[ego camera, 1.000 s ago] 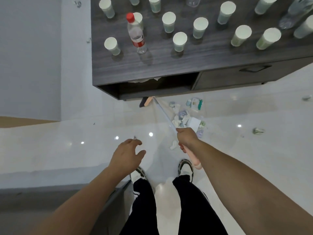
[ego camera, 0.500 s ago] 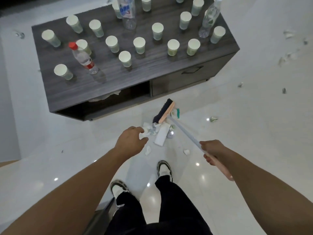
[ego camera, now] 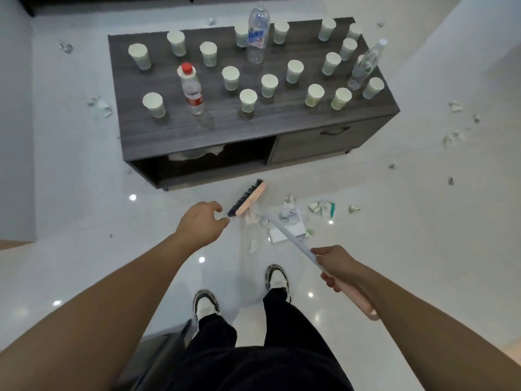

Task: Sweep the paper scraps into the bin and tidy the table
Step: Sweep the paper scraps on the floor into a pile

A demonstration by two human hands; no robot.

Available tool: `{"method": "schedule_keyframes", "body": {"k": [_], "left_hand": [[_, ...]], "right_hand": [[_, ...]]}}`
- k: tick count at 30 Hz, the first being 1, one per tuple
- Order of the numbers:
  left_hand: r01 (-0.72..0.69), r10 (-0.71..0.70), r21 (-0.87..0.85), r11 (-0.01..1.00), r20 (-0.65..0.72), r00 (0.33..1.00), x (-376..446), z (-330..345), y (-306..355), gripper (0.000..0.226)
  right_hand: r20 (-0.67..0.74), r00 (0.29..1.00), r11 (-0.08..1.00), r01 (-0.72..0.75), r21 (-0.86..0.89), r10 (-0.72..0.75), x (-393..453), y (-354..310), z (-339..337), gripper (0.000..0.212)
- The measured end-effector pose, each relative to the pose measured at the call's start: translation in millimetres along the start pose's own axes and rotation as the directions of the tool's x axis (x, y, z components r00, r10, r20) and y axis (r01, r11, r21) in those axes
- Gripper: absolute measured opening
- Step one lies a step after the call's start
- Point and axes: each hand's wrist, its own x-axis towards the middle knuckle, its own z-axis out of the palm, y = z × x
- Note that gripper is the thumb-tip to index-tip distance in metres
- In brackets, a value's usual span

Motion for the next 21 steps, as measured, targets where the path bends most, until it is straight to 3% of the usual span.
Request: {"method": "schedule_keyframes", "body": {"k": [6, 11, 15, 18, 21], "left_hand": [[0.162, -0.164, -0.036, 0.986, -0.066, 0.984, -67, -36, -121, 0.035], [0.256, -0.26, -0.054, 0.965, -0.092, 0.961, -108, -42, -175, 0.042], [0.257, -0.264, -0.067, 0.964, -0.108, 0.959, -110, -36, -175, 0.043], [0.221, -0.227, -0.064, 0.973, -0.099, 0.969, -99, -21, -151, 0.043], [0.16, -0.162, -0.047, 0.986, -0.047, 0.986, -83, 1, -111, 0.042]], "right_hand": [[0.155, 0.984, 0.985, 0.108, -0.133, -0.087, -9, -24, 163, 0.042], [0.295, 0.949, 0.853, 0.243, -0.461, -0.111, -9, -18, 249, 0.056], [0.281, 0.955, 0.753, 0.255, -0.607, -0.097, -1, 6, 234, 0.048], [0.165, 0.979, 0.648, 0.203, -0.734, -0.12, 12, 26, 183, 0.048], [0.102, 0.99, 0.647, 0.138, -0.75, -0.092, 25, 47, 115, 0.052]]}}
